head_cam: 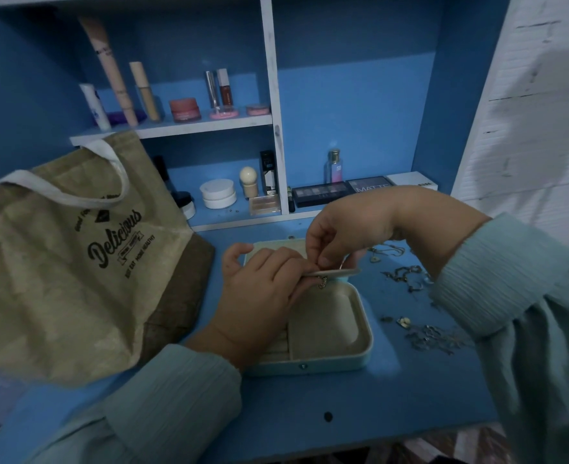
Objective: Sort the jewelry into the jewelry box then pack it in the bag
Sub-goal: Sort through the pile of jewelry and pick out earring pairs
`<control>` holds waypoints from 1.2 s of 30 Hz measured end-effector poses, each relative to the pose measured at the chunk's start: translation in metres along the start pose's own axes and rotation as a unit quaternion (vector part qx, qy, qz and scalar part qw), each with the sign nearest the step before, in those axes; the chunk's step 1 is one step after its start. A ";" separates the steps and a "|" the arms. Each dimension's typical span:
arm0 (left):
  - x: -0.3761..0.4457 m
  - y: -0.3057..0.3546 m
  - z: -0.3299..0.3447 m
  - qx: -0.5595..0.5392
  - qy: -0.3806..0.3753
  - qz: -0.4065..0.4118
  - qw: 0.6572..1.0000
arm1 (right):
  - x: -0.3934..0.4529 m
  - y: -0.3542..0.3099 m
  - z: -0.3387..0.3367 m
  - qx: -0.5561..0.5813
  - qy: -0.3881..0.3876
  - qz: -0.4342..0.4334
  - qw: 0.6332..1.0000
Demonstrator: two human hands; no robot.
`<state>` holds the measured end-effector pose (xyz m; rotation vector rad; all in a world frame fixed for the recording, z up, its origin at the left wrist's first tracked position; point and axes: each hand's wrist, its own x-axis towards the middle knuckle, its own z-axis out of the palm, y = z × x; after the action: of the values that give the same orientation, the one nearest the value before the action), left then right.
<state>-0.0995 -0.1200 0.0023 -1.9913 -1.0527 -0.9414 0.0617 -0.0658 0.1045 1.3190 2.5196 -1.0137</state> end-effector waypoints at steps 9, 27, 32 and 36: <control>0.001 0.003 -0.001 -0.004 -0.014 -0.031 0.999 | 0.004 -0.006 0.004 -0.087 0.014 -0.004 0.996; 0.024 0.000 0.002 -0.106 -0.080 -0.109 0.985 | -0.019 0.035 -0.003 0.115 0.124 -0.016 0.986; 0.034 -0.005 0.009 -0.110 -0.097 -0.129 0.981 | -0.023 0.044 -0.005 0.119 0.150 -0.031 0.981; 0.040 -0.010 0.014 -0.106 -0.118 -0.147 0.976 | -0.014 0.044 -0.004 0.138 0.221 -0.025 0.965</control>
<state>-0.0877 -0.0895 0.0313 -2.2027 -1.4639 -1.0236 0.1044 -0.0558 0.0909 1.7367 2.8142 -1.2354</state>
